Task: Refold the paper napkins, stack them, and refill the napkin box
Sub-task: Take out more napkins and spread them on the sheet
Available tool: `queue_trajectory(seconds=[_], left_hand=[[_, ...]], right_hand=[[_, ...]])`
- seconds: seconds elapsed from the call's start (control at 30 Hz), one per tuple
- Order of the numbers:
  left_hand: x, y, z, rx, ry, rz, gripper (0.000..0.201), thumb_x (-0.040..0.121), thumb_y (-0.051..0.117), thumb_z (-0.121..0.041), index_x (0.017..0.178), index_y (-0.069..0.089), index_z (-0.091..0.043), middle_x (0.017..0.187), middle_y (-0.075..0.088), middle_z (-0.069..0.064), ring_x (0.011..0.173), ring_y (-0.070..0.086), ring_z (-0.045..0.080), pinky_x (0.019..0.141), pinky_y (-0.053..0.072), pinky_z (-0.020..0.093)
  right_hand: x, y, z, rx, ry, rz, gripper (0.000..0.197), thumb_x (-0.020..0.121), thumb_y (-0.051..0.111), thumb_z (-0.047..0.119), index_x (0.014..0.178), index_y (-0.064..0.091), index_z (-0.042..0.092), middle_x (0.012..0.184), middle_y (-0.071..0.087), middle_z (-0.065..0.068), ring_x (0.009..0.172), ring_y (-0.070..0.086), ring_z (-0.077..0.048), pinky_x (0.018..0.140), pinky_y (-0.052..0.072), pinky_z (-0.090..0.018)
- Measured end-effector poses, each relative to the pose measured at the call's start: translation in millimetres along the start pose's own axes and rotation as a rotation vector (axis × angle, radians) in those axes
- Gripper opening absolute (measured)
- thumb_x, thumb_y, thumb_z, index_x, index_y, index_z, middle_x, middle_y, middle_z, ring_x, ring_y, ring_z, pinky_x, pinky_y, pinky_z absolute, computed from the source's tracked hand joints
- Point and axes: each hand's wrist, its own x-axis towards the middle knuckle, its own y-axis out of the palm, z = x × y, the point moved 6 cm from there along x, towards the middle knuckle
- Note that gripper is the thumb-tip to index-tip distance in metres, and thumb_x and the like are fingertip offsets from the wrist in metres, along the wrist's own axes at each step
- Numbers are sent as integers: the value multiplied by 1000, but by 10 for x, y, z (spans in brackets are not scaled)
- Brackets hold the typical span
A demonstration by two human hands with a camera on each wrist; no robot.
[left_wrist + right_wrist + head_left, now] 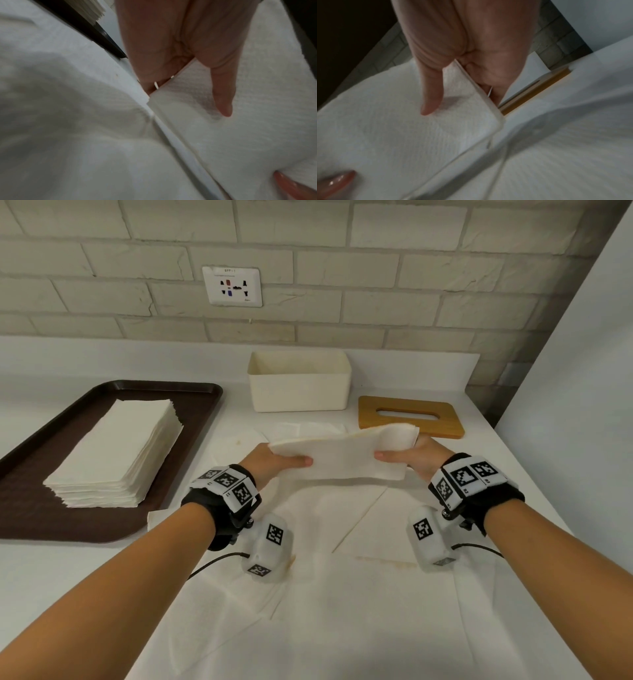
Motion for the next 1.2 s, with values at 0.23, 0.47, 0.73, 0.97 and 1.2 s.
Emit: queue_trajectory(seconds=[0.23, 0.47, 0.73, 0.97, 1.2], left_hand=[[43, 50, 126, 258, -102, 39, 51, 67, 82, -20, 113, 61, -13, 116, 65, 10, 111, 59, 27, 100, 45, 37], [85, 1, -320, 245, -24, 38, 26, 76, 74, -8, 99, 64, -15, 101, 66, 3, 103, 60, 20, 102, 45, 32], [-3, 408, -393, 337, 30, 165, 33, 78, 73, -8, 108, 64, -17, 107, 66, 0, 102, 61, 15, 97, 44, 26], [-73, 652, -222, 314, -48, 96, 51, 77, 74, -11, 124, 55, -10, 108, 56, 0, 104, 52, 18, 91, 39, 26], [-66, 641, -235, 212, -29, 29, 49, 75, 76, -14, 121, 58, -12, 118, 61, 4, 108, 55, 20, 101, 41, 31]], right_hand=[[26, 25, -216, -119, 160, 72, 91, 40, 89, 46, 117, 59, 8, 115, 66, -11, 111, 59, -28, 102, 44, -44], [-239, -280, 650, -130, -121, -67, 42, 79, 72, 21, 117, 60, 9, 117, 62, -3, 103, 58, -20, 92, 47, -30], [-653, -233, 1613, -527, -444, -54, 27, 79, 71, 23, 104, 64, 14, 85, 59, 4, 80, 55, -13, 64, 44, -18], [-605, 21, 1429, -805, -385, 45, 37, 79, 72, 24, 112, 63, 10, 91, 56, 1, 83, 53, -15, 57, 37, -13], [-754, -76, 1713, -832, -486, -2, 37, 78, 72, 26, 112, 62, 14, 94, 56, 3, 87, 53, -16, 61, 39, -20]])
